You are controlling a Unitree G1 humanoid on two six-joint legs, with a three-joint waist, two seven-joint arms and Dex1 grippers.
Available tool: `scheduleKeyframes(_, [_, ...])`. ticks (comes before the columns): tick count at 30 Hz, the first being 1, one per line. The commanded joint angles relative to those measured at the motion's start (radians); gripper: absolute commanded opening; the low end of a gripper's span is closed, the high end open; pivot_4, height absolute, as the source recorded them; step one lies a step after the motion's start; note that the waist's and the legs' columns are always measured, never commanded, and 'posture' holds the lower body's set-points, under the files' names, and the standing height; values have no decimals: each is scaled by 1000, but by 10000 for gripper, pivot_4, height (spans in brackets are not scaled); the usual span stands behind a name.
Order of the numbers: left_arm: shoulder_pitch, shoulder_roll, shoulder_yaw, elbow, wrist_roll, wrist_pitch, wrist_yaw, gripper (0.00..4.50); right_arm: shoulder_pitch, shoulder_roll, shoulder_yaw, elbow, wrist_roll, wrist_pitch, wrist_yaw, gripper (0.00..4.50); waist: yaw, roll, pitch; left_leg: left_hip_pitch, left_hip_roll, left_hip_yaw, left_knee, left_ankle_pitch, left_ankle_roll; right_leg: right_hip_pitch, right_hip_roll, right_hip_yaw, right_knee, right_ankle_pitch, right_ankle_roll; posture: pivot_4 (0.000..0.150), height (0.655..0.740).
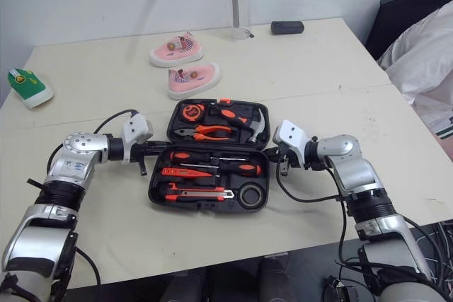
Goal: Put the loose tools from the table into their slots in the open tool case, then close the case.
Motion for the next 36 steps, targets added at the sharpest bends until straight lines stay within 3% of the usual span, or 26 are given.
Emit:
scheduleKeyframes(1, [49,-8,-30,-149,-48,88,-78,854,-18,32,13,-27,17,-29,27,0,-5,0,0,0,0,-1,0,0,0,0,0,0,0,0,0,1500,7269])
scheduleKeyframes(12, [302,53,20,-546,-122,307,-63,854,66,-14,3,-120,44,-21,151,0,-11,0,0,1,1,-1,-1,-1,1,0,-7,-7,0,0,0,1500,7269])
scheduleKeyframes(27, [364,91,71,-557,-111,298,22,854,102,-83,-24,-129,-12,-44,100,0,-7,0,0,3,1,-1,-1,-1,1,3,-8,-8,0,0,0,1500,7269])
scheduleKeyframes(33, [393,180,171,-604,-150,326,43,854,151,-183,-88,-203,10,-10,80,0,-8,0,0,3,1,-1,-1,-1,1,3,-8,-8,-1,0,0,1500,7269])
scheduleKeyframes(36, [445,202,278,-719,-236,480,92,854,203,-237,-155,-266,48,51,59,0,-8,0,0,3,1,-1,-1,-1,2,3,-9,-8,-1,0,0,1500,7269])
